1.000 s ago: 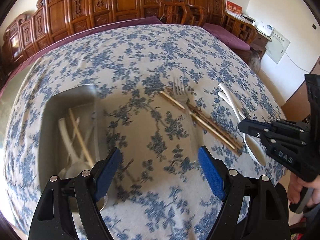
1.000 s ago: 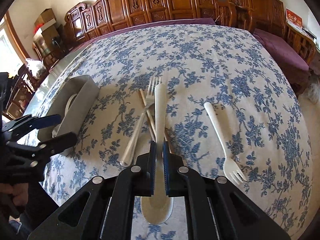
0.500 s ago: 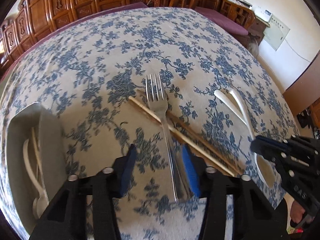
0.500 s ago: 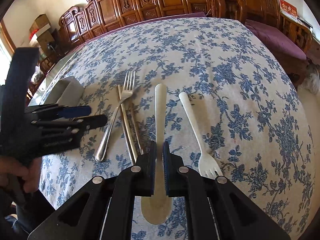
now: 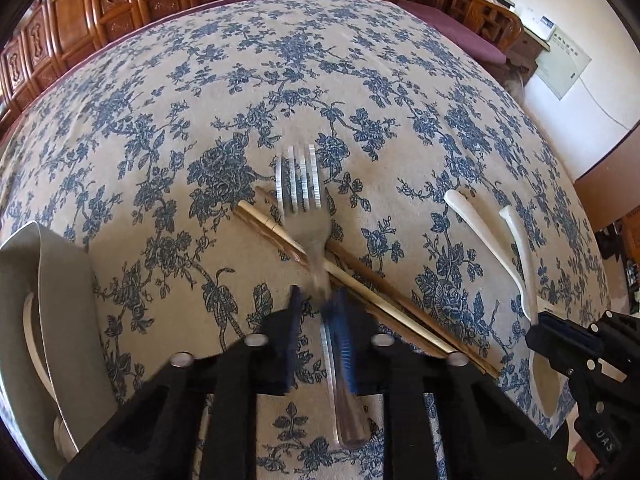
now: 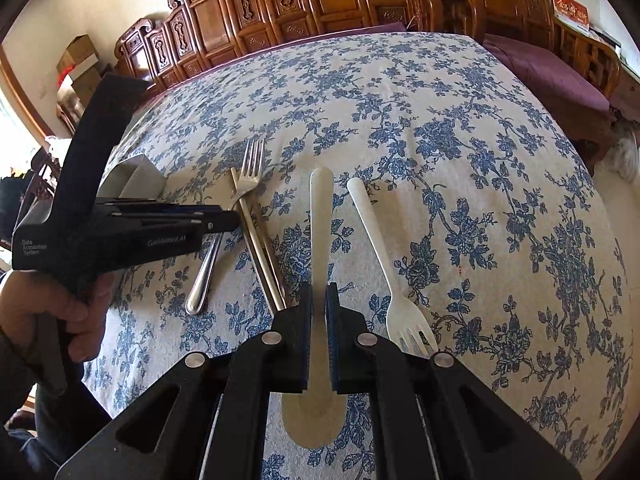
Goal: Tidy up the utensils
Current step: 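Reach the left gripper to the pile and grasp the steel fork while the right holds the spoon, then carry the steel fork into the grey tray and open the left gripper while the right brings the spoon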
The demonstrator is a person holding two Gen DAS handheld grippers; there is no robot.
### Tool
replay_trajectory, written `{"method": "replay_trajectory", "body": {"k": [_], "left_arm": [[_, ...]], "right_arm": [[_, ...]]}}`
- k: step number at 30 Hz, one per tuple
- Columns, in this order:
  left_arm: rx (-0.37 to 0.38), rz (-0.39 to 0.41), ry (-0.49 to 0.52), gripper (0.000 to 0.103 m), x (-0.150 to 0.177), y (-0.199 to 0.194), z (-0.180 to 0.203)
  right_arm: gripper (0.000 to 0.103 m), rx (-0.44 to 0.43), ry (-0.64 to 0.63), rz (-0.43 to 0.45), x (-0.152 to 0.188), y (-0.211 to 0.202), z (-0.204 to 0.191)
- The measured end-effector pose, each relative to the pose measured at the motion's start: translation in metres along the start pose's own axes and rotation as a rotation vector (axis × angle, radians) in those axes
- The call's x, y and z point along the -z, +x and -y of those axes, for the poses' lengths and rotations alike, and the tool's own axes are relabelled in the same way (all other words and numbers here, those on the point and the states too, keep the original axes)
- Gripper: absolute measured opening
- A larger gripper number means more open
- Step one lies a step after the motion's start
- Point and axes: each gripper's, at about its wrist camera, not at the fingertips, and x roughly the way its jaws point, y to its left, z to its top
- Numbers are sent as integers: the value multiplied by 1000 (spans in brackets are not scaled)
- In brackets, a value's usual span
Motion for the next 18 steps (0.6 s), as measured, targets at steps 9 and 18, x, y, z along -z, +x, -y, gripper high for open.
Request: {"method": "replay_trajectory", "body": {"k": [9,18], "left_arm": [[-19,19,5,6,9,-20,-9],[-19,90,17,6,24,-71,-20]], "right_arm": [[8,-14,1,17,-1,-7,-10],[8,-21,-35,48,-7,-22,-38]]}}
